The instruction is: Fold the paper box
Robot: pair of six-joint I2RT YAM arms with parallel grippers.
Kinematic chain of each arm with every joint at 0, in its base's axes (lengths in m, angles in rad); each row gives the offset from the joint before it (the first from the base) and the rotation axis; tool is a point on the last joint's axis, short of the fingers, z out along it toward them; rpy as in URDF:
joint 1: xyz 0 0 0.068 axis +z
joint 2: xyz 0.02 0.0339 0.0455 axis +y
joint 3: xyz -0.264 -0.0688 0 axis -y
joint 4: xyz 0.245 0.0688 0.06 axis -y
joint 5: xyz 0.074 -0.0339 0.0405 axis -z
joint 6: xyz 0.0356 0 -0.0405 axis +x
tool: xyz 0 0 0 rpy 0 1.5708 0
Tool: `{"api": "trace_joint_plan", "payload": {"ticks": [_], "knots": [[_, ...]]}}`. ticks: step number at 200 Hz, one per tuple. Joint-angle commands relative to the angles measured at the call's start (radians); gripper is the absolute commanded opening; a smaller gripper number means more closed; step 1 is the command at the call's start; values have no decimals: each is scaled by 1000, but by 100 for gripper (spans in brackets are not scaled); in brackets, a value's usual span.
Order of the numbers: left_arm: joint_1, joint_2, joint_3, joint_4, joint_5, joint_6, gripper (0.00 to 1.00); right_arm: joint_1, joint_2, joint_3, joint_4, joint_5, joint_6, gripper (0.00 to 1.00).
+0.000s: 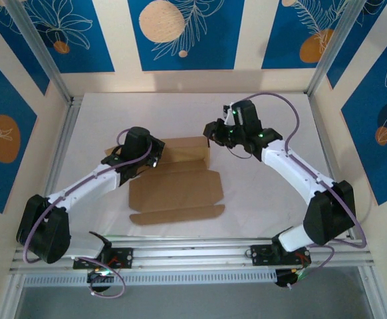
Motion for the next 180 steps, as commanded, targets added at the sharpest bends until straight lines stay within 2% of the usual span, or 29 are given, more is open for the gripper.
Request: {"api": "trace_joint_plan", "payload": {"ticks": [1,38,60,111,142,180], "knots": [[-12,8,-27,-117,-14,46,0,23,29,49,-68,-52,22,18],[-15,15,-36,-108,-11,50,0,24,77,-14,-72,-36,23,16],[-19,22,-51,-92,-2,53,0,22,120,-15,-129,41,-7,11],[-18,-2,-108,-64,1,93,12,-3,127,-29,-176,85,-14,8],[-15,-9,-146,-53,15,95,15,-6,122,-23,-190,99,-12,8],[-3,-47,-188,-58,15,116,30,-7,126,-13,-202,105,-8,8]]}}
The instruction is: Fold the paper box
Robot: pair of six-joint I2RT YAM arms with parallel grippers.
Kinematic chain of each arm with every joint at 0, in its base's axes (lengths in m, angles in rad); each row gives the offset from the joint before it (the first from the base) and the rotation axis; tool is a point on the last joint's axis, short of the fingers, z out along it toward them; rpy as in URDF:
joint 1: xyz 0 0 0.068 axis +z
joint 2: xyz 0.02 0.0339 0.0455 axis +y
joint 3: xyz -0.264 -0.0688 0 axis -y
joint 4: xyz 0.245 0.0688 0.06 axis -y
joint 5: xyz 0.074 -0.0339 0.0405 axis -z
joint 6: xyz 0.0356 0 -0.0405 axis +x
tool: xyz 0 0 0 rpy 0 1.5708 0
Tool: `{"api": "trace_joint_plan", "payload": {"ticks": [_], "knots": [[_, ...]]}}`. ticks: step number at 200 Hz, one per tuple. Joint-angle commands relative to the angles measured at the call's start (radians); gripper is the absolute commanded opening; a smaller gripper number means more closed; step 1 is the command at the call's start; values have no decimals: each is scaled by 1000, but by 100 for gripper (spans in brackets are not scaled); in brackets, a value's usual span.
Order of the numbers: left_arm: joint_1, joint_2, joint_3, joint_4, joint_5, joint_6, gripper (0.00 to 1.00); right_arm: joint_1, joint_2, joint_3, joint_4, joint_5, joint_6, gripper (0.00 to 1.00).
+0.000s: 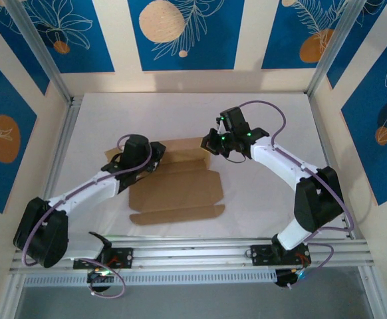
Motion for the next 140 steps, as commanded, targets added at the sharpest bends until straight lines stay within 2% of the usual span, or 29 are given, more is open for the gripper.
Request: {"api": "trace_joint_plan", "payload": {"ticks": [1,69,105,140], "knots": [[5,-9,-63,-163,9,38,30,-21,6,-7,-102,85,-11,8],[141,-201,-114,-266,15,139,37,-24,9,13,-105,81,-9,8],[195,-262,-143,-255,63,198,52,-28,12,32,-103,69,-11,8],[214,-245,-159,-247,87,231,49,-29,17,45,-103,58,-17,8]]}}
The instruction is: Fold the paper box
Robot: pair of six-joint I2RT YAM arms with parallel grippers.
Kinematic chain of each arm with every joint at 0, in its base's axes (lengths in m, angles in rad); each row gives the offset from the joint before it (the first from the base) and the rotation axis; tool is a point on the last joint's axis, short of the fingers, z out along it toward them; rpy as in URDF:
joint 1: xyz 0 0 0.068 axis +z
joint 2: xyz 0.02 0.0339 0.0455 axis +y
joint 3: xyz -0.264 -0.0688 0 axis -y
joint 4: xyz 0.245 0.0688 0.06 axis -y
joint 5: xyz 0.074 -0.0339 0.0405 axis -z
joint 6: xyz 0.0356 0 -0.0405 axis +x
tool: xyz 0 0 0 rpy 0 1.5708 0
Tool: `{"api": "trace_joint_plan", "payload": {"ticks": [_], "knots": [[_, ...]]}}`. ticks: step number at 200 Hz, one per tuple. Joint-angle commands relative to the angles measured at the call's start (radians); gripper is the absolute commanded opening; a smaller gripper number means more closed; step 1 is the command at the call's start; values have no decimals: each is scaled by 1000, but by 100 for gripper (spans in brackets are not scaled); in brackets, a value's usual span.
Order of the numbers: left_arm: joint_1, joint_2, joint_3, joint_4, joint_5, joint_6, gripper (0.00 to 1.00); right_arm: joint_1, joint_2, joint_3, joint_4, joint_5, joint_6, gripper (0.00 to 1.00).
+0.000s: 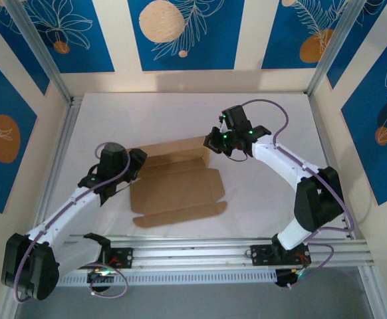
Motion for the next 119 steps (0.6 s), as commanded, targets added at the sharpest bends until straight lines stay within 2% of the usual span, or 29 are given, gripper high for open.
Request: {"api": "trace_joint_plan", "payload": {"ticks": [1,33,47,72,102,119], "knots": [[28,12,-33,-61,12,48,49,-12,16,22,-62,37,-17,8],[33,68,-61,-16,53,23,40,-13,9,36,-69,12,-24,13],[34,81,-66,5,69,7,39,-9,-11,45,-74,1,-12,21],[33,81,-53,11,71,-11,40,23,-68,45,-53,-36,51,42],[34,89,-20,1,71,-12,42,133,-91,18,14,-27,139,55],[32,112,-16,15,84,-29,43,207,-108,-64,150,23,233,65]]}}
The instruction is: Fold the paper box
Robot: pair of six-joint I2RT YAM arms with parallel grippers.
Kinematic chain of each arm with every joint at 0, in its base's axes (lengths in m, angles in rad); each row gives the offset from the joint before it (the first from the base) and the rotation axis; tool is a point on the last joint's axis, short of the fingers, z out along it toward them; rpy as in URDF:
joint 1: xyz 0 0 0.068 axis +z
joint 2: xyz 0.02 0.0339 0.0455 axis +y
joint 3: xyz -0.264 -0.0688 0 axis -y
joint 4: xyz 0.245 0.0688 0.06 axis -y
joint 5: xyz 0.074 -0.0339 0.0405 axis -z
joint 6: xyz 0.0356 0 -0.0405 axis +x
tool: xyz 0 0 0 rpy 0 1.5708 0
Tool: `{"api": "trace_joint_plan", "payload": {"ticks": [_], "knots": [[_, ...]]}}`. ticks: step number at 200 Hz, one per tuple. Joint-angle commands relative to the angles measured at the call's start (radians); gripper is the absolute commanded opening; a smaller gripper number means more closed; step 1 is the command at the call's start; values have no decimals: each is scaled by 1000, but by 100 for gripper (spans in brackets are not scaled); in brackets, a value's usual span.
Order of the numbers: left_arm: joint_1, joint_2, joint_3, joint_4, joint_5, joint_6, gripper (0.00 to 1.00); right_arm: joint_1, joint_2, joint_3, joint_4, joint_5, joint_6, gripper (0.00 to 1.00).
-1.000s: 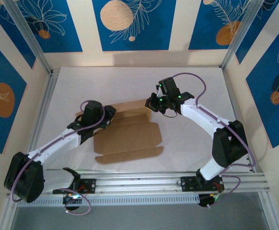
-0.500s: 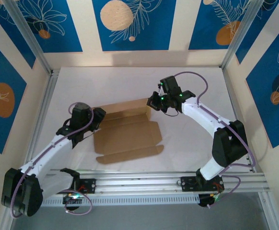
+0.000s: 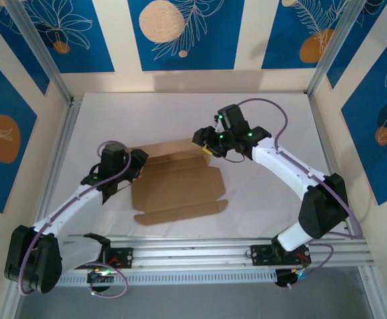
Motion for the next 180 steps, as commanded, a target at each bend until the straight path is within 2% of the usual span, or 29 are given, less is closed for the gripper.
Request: {"api": "trace_joint_plan", "payload": {"ticks": [1,30,77,92,137,180], "knots": [[10,51,5,-78,18,-24,43,96,-37,-89,147,32,143,65],[-2,98,0,-21,53,-67,43,208,-50,-280,516,191,301,72],[-80,160,64,-9,28,-89,45,247,35,-331,673,310,362,76],[-100,189,82,11,31,-102,46,240,46,-350,745,341,335,77],[-104,198,144,-2,26,-83,52,147,60,-305,641,335,279,75],[-39,148,249,-145,2,90,63,42,49,-185,427,272,121,74]]}}
